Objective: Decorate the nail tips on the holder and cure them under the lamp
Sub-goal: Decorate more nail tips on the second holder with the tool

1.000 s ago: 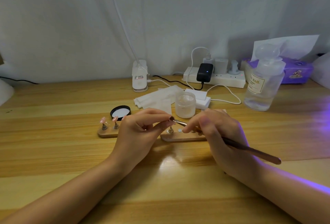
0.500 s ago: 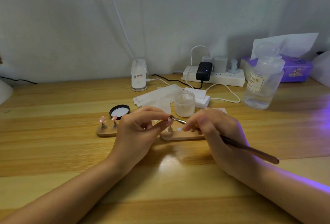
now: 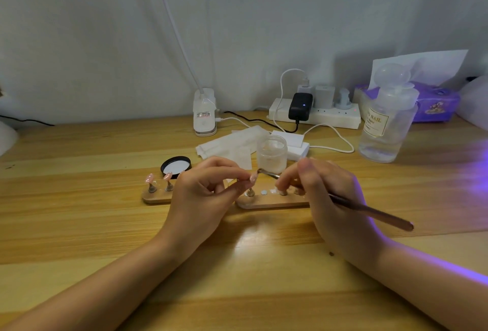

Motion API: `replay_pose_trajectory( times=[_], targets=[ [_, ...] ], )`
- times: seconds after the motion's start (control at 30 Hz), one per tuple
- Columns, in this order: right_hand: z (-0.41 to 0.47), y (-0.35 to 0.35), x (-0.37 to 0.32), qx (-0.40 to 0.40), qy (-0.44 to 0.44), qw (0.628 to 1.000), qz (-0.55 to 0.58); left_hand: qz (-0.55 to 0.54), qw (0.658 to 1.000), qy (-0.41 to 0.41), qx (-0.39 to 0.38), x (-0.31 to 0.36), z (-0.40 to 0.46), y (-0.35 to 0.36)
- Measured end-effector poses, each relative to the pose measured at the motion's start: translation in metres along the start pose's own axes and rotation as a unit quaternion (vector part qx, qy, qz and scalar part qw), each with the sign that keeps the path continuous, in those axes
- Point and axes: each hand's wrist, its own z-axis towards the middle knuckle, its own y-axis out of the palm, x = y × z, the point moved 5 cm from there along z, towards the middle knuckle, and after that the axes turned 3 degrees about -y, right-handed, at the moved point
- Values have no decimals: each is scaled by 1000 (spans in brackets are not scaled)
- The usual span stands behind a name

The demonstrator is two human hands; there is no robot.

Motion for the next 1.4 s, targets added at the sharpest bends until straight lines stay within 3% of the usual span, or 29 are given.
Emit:
replay_pose_trajectory(
  times=[0.07,0.23,0.47,0.63,0.8,0.87,1.0,1.07,1.27,1.4],
  targets=[
    [0,0,2,1,19,1000,13,-1,1000,2,-1,0,0,1],
    [-2,5,-11,-26,-82,996,-28,4,1000,15,1,1,0,0],
    [0,1,1,-7,12,1000,15,7,1000,14,0,2,0,1],
    [-1,6,-11,-27,-95,995,-28,9,1000,18,-2,3,0,0],
    [0,-1,5,-7,42,998,38,13,1000,14,0,2,0,0],
    [1,-2,6,0,53,998,46,12,1000,16,-2,2,0,0],
    [0,4,-12,-25,-79,996,-15,2,1000,21,-4,3,0,0],
    [-1,6,-12,-37,-99,994,-29,-9,1000,21,-2,3,0,0],
    [0,-2,7,1,37,997,66,-14,1000,20,-8,4,-1,1],
    [1,2,-8,-13,-56,998,21,-13,999,30,-10,4,-1,2]
  ],
)
